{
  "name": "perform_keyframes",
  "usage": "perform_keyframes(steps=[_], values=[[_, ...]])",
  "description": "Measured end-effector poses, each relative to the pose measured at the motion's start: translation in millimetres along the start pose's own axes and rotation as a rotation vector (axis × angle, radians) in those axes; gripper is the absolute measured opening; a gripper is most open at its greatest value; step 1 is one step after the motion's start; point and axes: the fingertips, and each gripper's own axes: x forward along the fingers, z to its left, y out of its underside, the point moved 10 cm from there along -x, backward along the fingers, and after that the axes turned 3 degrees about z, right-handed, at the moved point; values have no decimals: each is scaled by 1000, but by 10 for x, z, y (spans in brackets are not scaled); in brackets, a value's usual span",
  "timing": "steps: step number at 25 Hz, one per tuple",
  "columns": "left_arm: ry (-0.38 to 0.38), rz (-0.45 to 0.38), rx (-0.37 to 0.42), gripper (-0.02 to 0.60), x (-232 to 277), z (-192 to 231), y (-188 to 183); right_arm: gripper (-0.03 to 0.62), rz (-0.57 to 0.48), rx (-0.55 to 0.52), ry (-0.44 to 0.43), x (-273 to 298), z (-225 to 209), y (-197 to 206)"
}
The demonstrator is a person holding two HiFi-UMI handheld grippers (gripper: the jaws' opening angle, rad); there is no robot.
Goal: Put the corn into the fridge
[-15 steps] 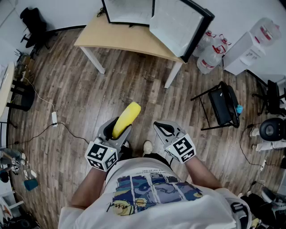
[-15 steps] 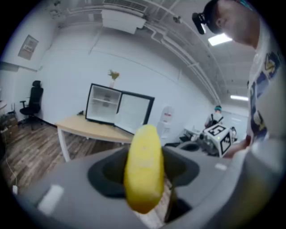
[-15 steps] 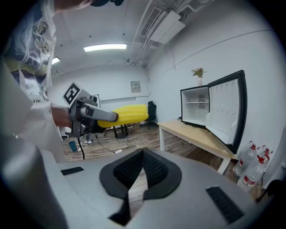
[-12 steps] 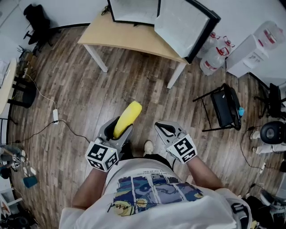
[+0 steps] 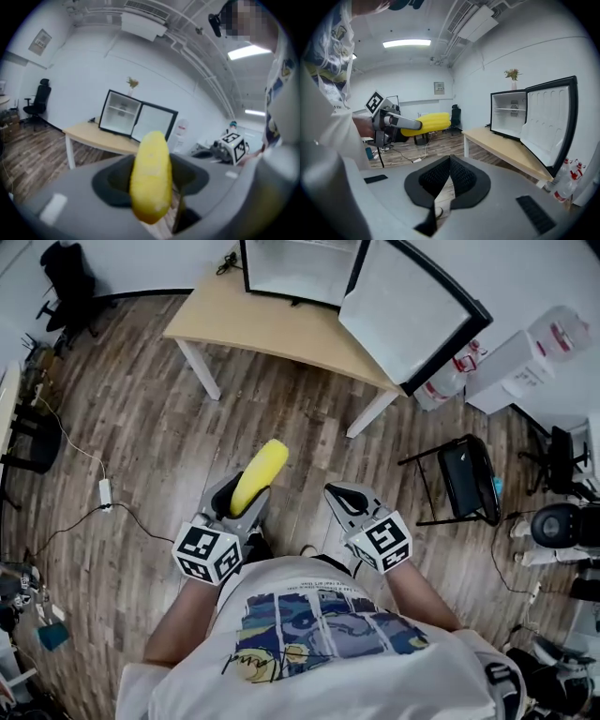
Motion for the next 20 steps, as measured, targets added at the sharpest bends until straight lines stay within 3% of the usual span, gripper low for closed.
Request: perform_keyframes(steps=[5,8,9,11,14,20], values=[[36,-13,5,241,-24,701,-288,15,-27,14,49,551,-59,-502],[54,-14,32,241,-57,1045,-412,112,-16,27,82,823,-31,-689],[59,-10,36,241,-76,1166,-430,118,-13,27,89,920,3,-748],[68,4,29,241,-88,1396,-435,112,-18,27,104,1079,80,-861],[81,15,11,241,-12,1630,-450,32,-20,32,135,1183,126,-999],[88,8,16,242,313,1866,-575,12,5,43,176,1337,-106,-1087]])
